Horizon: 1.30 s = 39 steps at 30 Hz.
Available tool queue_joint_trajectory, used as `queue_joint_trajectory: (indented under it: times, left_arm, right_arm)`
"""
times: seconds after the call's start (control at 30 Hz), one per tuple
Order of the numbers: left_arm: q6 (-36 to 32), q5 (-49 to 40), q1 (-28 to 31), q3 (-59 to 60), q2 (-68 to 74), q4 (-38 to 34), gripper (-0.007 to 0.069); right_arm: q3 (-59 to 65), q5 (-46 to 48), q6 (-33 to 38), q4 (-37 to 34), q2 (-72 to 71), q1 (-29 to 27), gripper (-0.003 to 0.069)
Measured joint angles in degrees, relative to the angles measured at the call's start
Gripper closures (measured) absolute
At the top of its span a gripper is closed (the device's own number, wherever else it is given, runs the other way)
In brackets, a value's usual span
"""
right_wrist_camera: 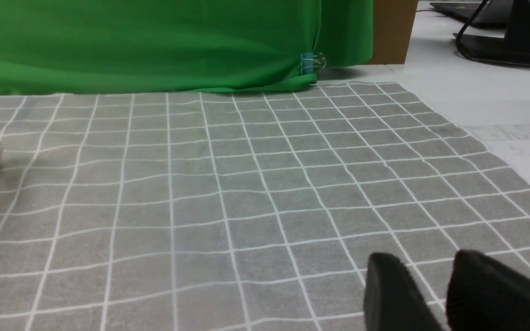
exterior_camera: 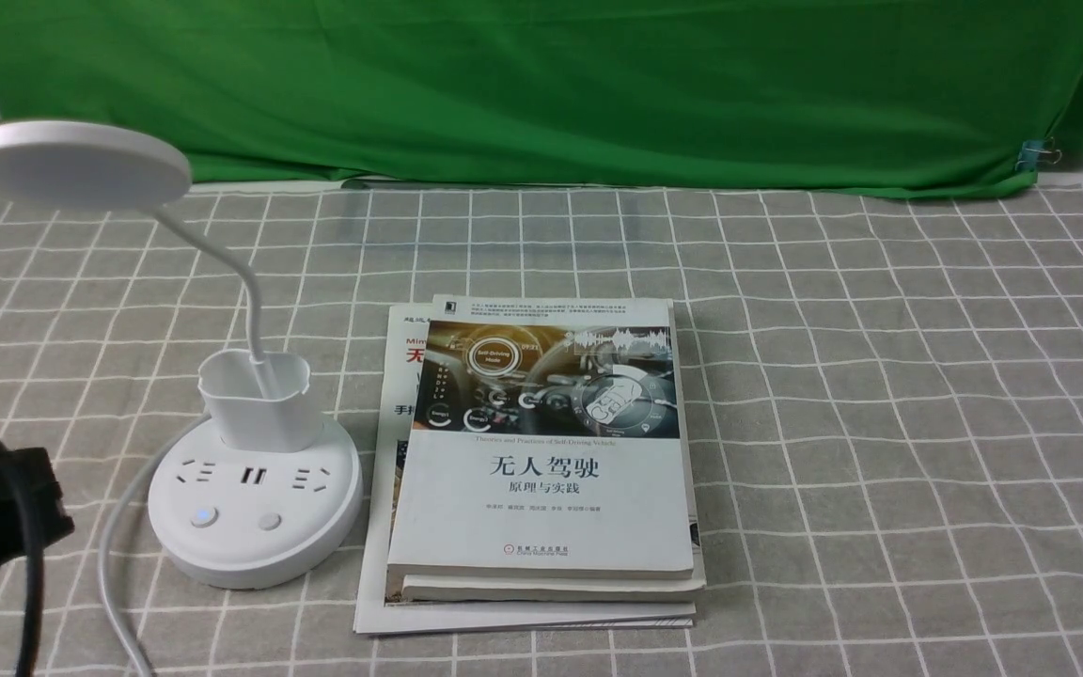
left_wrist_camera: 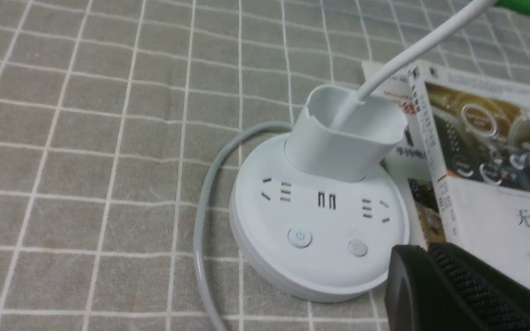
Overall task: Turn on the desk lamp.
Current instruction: Use the left arm to press the button switch on the lamp holder
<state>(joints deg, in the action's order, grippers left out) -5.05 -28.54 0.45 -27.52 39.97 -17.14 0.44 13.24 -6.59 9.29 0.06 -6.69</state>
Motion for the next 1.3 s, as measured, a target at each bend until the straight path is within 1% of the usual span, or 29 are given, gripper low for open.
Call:
queue_joint_trajectory:
  times: [0.13, 0.2, 0.37, 0.5, 0.53, 0.6, 0.67, 0.7, 0.8, 0.83, 0.93, 1.0, 1.03, 1.07, 1.17, 1.3]
  left_arm:
    - [-1.6, -2.3, 0.0, -0.5, 6.6, -1.1, 0.0606]
    - [-6.2, -5.4, 0.0, -2.2, 11.4, -3.7, 0.0606]
    - [-13.1, -10.3, -0.1, -7.3, 18.5, -7.3, 0.0606]
    - [-14.8, -11.1, -1.5, -9.8, 22.4, -7.6, 0.0606]
    - [-14.8, -11.1, -3.1, -10.3, 23.8, -7.4, 0.0606]
    - [-13.9, -10.6, -6.2, -10.3, 25.9, -6.3, 0.0606]
    - [-9.6, -9.6, -10.8, -10.3, 29.0, -2.0, 0.0606]
    - [-6.2, -9.0, -12.7, -10.4, 30.6, 1.5, 0.0606]
    - [-0.4, -7.2, -16.1, -11.6, 35.3, 8.0, 0.0606]
    - [-0.2, -7.2, -16.1, -11.6, 35.3, 8.2, 0.0606]
    - [1.2, -2.1, -16.5, -13.7, 39.0, 10.2, 0.0606]
    - [1.7, 2.5, -16.5, -14.3, 40.3, 12.9, 0.0606]
    - [1.7, 3.1, -16.5, -14.4, 40.6, 13.2, 0.0606]
    - [1.7, 4.6, -16.5, -14.4, 41.3, 15.2, 0.0606]
    - [2.1, 4.7, -16.5, -14.4, 42.6, 18.3, 0.0606]
    - [2.5, 5.1, -16.5, -14.4, 44.0, 19.6, 0.0606]
  right_arm:
    - [0.0, 0.0, 0.0, 0.0, 0.0, 0.0, 0.0415]
    - [0.0, 0.0, 0.0, 0.0, 0.0, 0.0, 0.0415]
    - [0.0, 0.0, 0.0, 0.0, 0.0, 0.0, 0.0415]
    - [0.0, 0.0, 0.0, 0.0, 0.0, 0.0, 0.0415]
    - [0.0, 0.0, 0.0, 0.0, 0.0, 0.0, 0.0415]
    - [0.0, 0.0, 0.0, 0.0, 0.0, 0.0, 0.0415]
    - [0.0, 0.0, 0.0, 0.0, 0.0, 0.0, 0.0415]
    - [0.0, 0.0, 0.0, 0.0, 0.0, 0.0, 0.0415]
    - [0.0, 0.0, 0.0, 0.0, 0.0, 0.0, 0.0415]
    - [0.0, 0.0, 0.0, 0.0, 0.0, 0.0, 0.0415]
    - [0.0, 0.0, 0.0, 0.0, 0.0, 0.0, 0.0415]
    - [0.0, 0.0, 0.0, 0.0, 0.0, 0.0, 0.0415]
    - [0.0, 0.0, 0.0, 0.0, 0.0, 0.0, 0.0415]
    - [0.0, 0.0, 0.0, 0.0, 0.0, 0.0, 0.0415]
    - [0.0, 0.0, 0.0, 0.0, 0.0, 0.0, 0.0415]
    - [0.0, 0.0, 0.1, 0.0, 0.0, 0.0, 0.0415]
